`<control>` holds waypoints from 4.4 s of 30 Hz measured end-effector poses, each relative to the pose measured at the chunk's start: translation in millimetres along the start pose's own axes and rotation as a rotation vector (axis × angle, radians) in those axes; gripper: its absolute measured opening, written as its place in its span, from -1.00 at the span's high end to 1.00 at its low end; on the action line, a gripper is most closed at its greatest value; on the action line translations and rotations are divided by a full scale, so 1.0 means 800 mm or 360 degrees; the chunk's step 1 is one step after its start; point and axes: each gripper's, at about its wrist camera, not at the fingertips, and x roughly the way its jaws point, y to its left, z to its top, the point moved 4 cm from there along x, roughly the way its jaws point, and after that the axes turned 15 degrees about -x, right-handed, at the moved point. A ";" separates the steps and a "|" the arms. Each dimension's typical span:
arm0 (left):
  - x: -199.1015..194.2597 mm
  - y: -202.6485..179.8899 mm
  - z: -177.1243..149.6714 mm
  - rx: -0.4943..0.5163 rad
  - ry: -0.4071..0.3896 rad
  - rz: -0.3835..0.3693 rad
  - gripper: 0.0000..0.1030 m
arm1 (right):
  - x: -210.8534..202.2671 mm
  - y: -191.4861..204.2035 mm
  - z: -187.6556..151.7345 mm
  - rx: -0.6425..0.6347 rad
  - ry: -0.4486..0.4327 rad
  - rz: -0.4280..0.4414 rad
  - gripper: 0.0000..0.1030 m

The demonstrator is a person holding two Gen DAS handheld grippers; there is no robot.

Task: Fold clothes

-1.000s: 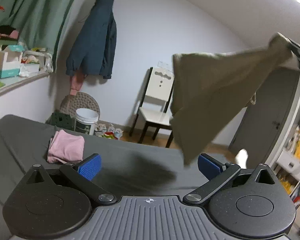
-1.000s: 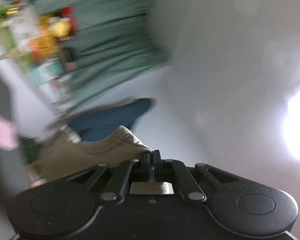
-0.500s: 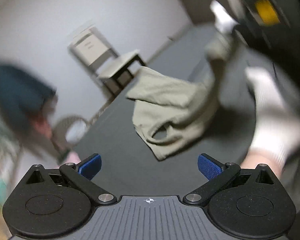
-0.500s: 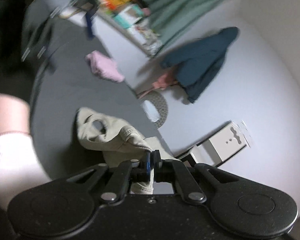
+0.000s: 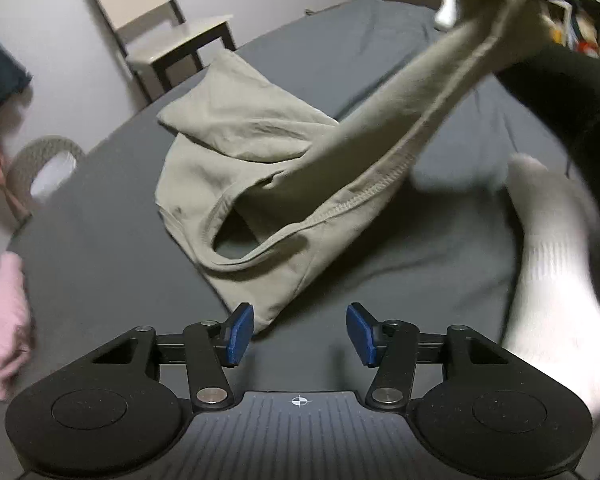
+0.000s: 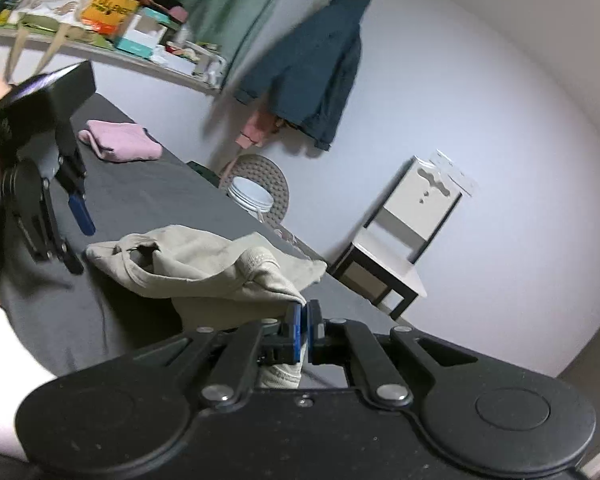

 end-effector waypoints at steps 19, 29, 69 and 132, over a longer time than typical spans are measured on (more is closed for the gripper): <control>0.044 -0.007 0.021 -0.0163 -0.0119 -0.0305 0.45 | 0.019 0.002 -0.005 0.0029 0.0093 0.0085 0.93; 0.025 -0.031 0.013 0.0175 -0.0172 -0.0300 0.94 | 0.020 0.015 -0.013 -0.0010 0.0179 0.0168 0.92; -0.052 -0.091 0.009 0.0267 -0.0658 0.0006 -0.69 | 0.080 -0.040 0.012 -0.0291 0.0226 -0.0474 0.93; 0.061 -0.121 0.080 -0.0123 -0.0569 -0.0126 0.60 | 0.317 -0.066 -0.183 0.2019 0.0141 0.1529 0.82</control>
